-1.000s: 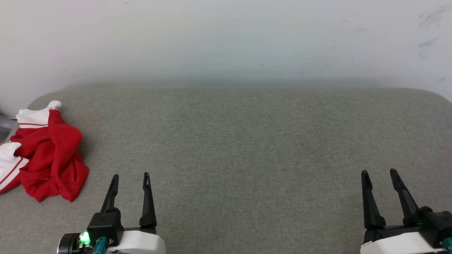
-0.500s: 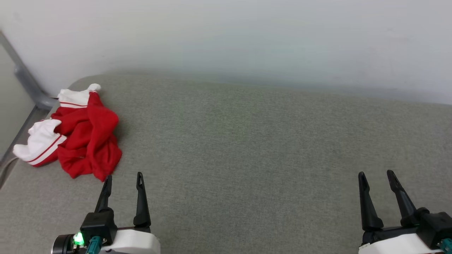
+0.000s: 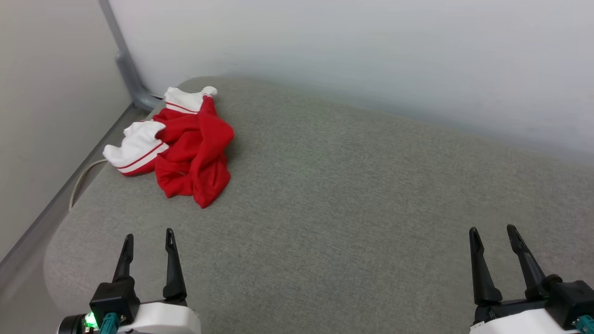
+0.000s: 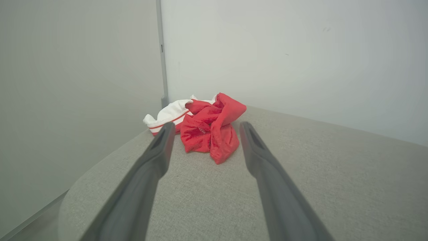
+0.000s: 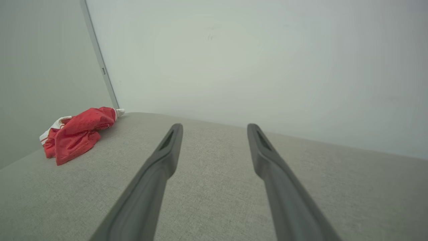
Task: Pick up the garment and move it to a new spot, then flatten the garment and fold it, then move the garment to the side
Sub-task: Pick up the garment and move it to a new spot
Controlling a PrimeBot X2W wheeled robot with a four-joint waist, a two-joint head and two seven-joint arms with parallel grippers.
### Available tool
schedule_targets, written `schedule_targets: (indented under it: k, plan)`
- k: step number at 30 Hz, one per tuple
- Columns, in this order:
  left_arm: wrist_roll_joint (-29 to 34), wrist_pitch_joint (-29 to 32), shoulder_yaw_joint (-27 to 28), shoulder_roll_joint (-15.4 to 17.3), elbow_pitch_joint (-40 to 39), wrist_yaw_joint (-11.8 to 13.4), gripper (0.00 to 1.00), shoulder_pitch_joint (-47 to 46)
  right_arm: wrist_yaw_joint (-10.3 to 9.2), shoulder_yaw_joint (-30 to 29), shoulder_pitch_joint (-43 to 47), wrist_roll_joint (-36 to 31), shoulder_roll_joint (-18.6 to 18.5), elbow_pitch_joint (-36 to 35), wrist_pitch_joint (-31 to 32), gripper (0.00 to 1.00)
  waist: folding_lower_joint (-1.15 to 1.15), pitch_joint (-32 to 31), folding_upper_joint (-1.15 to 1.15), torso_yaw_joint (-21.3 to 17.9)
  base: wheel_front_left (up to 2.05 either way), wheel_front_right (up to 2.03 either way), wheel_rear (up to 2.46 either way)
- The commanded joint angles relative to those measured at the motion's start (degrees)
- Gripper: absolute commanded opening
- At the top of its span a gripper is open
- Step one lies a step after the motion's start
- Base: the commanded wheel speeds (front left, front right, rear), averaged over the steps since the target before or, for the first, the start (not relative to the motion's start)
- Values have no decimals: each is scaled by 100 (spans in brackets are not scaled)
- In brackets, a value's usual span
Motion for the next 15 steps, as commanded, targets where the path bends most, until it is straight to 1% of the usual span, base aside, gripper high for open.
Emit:
schedule_targets:
  k: [1,9,15]
  plan:
    - [-29,-16,32,5,-2,-9,100,28,-4,17,41,-22,4,-11,-13,100,0,-18,0,226,0,0,0]
    - [-42,-16,119,5,1,-56,100,72,-4,28,46,-39,4,-10,-14,100,0,-1,0,649,0,0,0]
    - [-40,-16,194,5,14,-116,100,32,-4,71,-11,-87,4,-9,-14,100,0,38,0,717,0,0,0]
